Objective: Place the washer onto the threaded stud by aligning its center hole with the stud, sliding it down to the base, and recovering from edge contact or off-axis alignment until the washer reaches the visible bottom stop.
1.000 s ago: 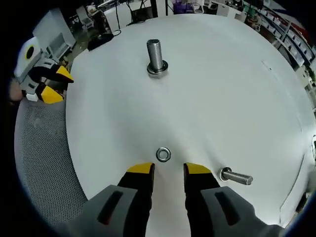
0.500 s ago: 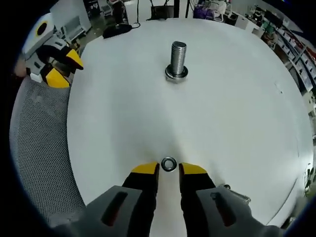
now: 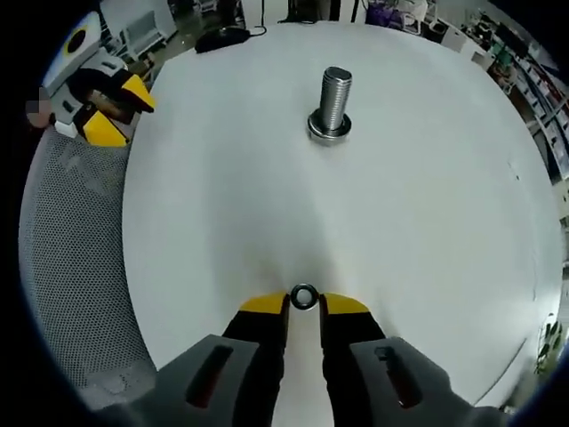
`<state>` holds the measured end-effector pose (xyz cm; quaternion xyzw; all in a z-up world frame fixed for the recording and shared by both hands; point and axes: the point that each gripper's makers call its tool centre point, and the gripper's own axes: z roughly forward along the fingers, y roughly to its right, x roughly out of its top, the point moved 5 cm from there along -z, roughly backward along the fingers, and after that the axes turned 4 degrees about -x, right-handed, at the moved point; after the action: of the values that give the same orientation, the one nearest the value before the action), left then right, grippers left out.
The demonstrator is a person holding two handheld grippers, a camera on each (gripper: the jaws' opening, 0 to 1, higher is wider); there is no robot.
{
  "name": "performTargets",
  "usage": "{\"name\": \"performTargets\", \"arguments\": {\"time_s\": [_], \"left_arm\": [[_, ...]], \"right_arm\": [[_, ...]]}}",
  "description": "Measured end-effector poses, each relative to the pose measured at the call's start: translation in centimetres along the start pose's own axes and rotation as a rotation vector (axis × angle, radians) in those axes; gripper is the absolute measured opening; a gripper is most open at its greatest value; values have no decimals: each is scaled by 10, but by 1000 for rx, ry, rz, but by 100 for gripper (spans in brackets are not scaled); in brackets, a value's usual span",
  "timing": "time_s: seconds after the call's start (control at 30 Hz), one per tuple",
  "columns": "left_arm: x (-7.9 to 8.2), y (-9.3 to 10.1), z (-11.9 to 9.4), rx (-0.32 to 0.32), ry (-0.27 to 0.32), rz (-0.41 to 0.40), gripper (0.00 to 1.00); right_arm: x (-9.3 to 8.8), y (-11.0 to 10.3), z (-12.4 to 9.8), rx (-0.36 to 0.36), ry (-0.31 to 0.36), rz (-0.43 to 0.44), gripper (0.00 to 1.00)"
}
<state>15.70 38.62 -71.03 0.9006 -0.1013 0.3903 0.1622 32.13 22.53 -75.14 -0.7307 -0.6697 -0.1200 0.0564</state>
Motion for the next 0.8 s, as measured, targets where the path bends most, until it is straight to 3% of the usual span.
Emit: {"name": "performTargets", "arguments": {"time_s": [0.1,0.23,0.5,0.63,0.8], "left_arm": [[0,0,0,1,2,-1,21],[0,0,0,1,0,-1,21],[-1,-1,0,4,-4,-2,21],[-1,-1,0,4,-5,-3,21],[0,-1,0,5,-4,-6,20]], "right_arm": [[2,2,1,9,-29,16,15],[5,-2,0,5,-82,-24,15],[11,-7,2,-49,-166,-48,15],[9,-3,2,-43,-168,-31,15],[6,-4,0,-57,-124,37,15]]}}
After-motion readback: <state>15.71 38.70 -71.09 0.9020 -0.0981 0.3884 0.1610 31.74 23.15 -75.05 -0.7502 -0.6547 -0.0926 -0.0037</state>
